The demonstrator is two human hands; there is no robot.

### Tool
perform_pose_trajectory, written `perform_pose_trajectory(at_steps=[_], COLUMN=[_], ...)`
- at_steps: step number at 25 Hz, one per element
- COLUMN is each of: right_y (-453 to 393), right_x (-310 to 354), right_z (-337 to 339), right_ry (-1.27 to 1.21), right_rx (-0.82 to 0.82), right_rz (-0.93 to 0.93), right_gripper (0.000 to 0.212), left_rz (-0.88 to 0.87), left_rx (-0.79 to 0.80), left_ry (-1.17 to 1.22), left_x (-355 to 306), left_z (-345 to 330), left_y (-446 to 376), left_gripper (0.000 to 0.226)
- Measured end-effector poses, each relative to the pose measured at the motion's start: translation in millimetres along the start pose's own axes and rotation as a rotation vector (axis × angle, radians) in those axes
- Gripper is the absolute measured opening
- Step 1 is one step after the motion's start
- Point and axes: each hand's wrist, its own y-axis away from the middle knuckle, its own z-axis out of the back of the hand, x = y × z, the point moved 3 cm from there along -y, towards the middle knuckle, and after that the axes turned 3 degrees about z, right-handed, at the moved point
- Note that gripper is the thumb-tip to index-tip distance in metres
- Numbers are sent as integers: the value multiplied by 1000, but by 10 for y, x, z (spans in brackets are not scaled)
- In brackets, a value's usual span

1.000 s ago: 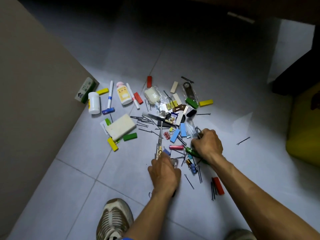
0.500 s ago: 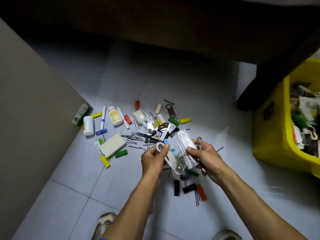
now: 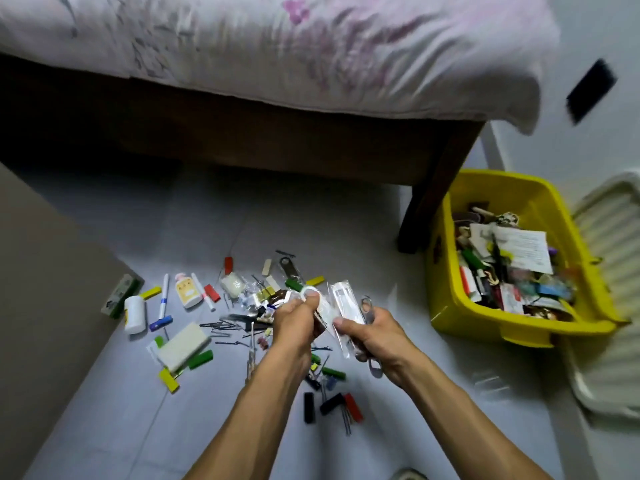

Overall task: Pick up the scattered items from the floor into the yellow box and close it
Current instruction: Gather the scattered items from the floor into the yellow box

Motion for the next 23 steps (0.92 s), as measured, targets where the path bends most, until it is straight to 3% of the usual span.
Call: perform_pose_trajectory(at_steps=[4,9,11,13,18,21,23], right_y=[85,182,154,82,-101,-86,12], right_x=[247,581,635,675,665,654,587], right_z=[618,1705,2113,2406,2301,1718,1226], right_ry=[-90,-368,-328,-117,10,212,248], right_rx=[-188,-579,-690,-733,-657,-604,-486], right_rz=[22,180,185,116,171,237,258], right_gripper=[21,23,29,31,46,42,37], left_rz=[-48,-23,26,69,-63,-64,-62], left_rx=[144,290,397,464,356,207,127], left_ry=[-42,-126,-154,-196,-292,-154,-134], left_x=[-199,-345,-314,-236,-148,-202,-210], left_z=[-861,-2227,-2654,-2835,-2128,-1375,-899], left_y=[178,307,335,301,91,84,97], left_gripper=[17,15,20,29,19,23,26])
